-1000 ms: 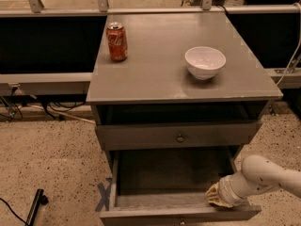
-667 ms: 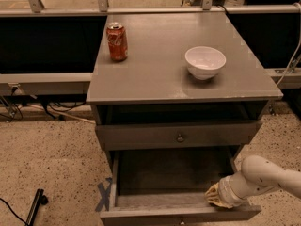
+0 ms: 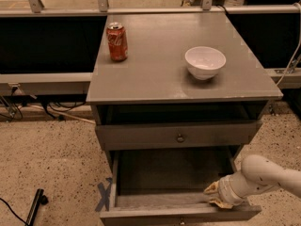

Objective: Open middle drawer

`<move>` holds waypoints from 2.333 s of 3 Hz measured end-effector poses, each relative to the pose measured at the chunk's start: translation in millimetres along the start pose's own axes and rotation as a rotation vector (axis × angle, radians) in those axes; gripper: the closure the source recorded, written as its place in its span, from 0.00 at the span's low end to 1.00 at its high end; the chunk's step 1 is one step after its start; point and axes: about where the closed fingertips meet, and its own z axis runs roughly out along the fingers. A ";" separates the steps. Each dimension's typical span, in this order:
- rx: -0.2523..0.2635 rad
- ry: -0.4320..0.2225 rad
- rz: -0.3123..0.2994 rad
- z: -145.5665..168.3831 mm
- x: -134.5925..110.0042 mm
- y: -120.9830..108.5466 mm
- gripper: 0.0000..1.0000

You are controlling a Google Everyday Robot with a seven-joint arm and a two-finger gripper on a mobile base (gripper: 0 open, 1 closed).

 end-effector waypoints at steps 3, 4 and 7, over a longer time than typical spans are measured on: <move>-0.044 -0.027 -0.095 7.4 -24.2 -20.5 1.00; 0.002 -0.041 -0.114 -7.5 -30.6 -31.7 1.00; 0.136 0.006 0.076 -115.3 34.9 11.3 0.82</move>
Offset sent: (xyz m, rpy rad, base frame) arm 0.0101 0.0274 -0.0033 0.0282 0.0484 0.1409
